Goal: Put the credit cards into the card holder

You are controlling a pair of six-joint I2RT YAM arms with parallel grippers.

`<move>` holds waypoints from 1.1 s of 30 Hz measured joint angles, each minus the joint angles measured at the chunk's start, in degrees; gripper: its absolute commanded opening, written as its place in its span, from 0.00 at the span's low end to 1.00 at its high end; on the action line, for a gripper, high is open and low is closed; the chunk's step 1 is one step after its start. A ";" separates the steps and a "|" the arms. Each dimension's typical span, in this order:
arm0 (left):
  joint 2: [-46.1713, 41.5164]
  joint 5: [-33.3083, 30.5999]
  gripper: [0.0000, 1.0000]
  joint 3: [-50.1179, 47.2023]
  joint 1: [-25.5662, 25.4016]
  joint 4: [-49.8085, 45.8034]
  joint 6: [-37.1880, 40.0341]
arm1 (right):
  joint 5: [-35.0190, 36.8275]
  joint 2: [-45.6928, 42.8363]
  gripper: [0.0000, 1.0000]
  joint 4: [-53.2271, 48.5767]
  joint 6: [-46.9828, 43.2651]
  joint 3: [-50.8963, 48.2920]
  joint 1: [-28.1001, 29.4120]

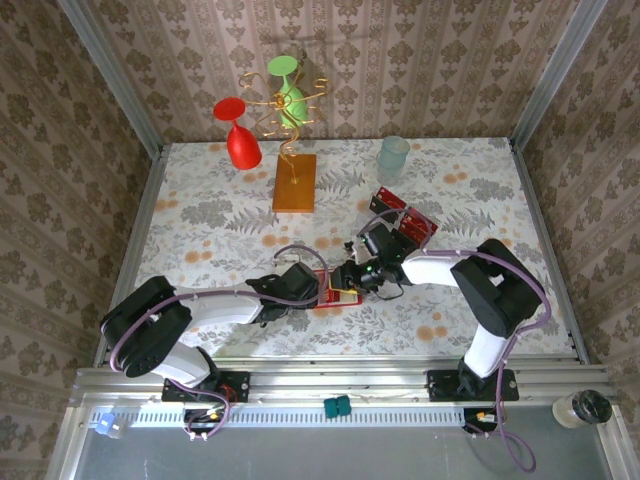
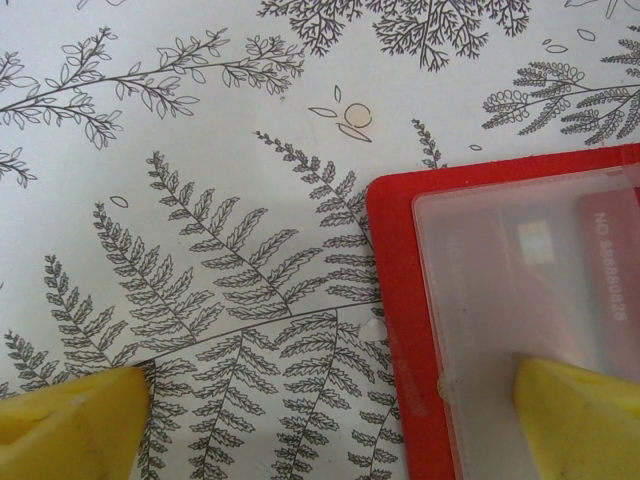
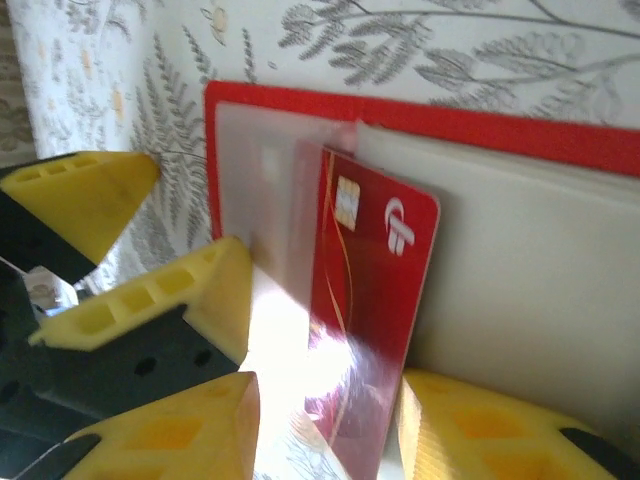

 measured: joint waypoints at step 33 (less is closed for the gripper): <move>-1.88 0.26 0.95 -0.26 0.92 0.13 0.02 | 4.20 7.10 0.00 -7.78 -2.54 9.79 5.31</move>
